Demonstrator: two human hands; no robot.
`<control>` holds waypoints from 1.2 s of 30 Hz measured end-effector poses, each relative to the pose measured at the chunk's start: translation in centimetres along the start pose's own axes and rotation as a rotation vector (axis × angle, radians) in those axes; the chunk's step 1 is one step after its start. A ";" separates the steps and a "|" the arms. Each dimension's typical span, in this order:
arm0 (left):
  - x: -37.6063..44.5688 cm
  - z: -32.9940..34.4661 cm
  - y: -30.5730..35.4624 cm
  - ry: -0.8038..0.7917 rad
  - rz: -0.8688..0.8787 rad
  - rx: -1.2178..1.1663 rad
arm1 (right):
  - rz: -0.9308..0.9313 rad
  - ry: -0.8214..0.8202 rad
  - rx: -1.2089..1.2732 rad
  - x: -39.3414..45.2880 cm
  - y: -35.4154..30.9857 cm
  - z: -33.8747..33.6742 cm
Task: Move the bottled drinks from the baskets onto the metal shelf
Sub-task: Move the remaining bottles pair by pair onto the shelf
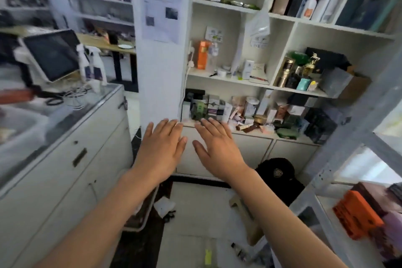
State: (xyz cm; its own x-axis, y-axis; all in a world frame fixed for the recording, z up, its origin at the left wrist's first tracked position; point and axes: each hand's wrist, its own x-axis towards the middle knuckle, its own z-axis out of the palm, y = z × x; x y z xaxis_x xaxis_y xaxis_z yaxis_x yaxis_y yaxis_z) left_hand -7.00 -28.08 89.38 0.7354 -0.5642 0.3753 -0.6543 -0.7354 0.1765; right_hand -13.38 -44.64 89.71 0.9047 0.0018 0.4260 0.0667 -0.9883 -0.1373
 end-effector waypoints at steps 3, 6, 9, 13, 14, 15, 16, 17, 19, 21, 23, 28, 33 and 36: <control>-2.4 -1.7 -7.3 0.008 -0.110 0.031 | -0.070 -0.035 0.043 4.1 -5.9 3.5; -4.8 -3.2 -14.5 0.015 -0.208 0.043 | -0.149 -0.062 0.096 7.9 -12.4 7.3; -7.4 -4.2 -21.1 0.044 -0.293 0.080 | -0.232 -0.083 0.124 11.3 -18.5 11.1; -10.9 -5.8 -27.3 0.065 -0.416 0.102 | -0.316 -0.133 0.176 13.9 -25.7 14.6; -11.7 -6.1 -28.7 0.066 -0.444 0.113 | -0.350 -0.157 0.189 14.4 -27.4 15.4; -12.5 -6.4 -30.1 0.067 -0.472 0.129 | -0.385 -0.179 0.198 15.1 -29.0 16.2; -12.9 -6.7 -31.2 0.067 -0.497 0.140 | -0.414 -0.190 0.203 15.8 -30.3 16.9; -13.4 -7.0 -32.5 0.073 -0.528 0.145 | -0.445 -0.195 0.210 16.6 -31.7 17.7; -14.3 -7.6 -34.9 0.092 -0.594 0.150 | -0.492 -0.200 0.238 18.3 -34.4 19.3; -15.0 -8.0 -37.0 0.105 -0.656 0.153 | -0.535 -0.214 0.279 19.8 -36.8 20.8; -15.6 -7.9 -39.2 0.114 -0.734 0.149 | -0.571 -0.252 0.321 21.6 -38.9 22.7; -16.1 -7.0 -44.9 0.135 -0.909 0.182 | -0.642 -0.324 0.416 26.7 -43.2 28.5; -15.2 -5.0 -49.1 0.156 -1.147 0.153 | -0.704 -0.426 0.472 31.2 -47.0 33.4; -14.6 -4.1 -51.2 0.161 -1.322 0.200 | -0.734 -0.487 0.481 33.1 -49.2 35.8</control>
State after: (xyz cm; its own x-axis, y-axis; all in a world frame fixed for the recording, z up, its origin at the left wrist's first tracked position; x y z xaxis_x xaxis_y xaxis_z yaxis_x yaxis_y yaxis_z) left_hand 14.98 19.35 78.59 0.7529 0.6446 0.1327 0.5705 -0.7398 0.3567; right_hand 28.40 9.47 78.54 0.6377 0.7551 0.1524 0.7431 -0.5510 -0.3798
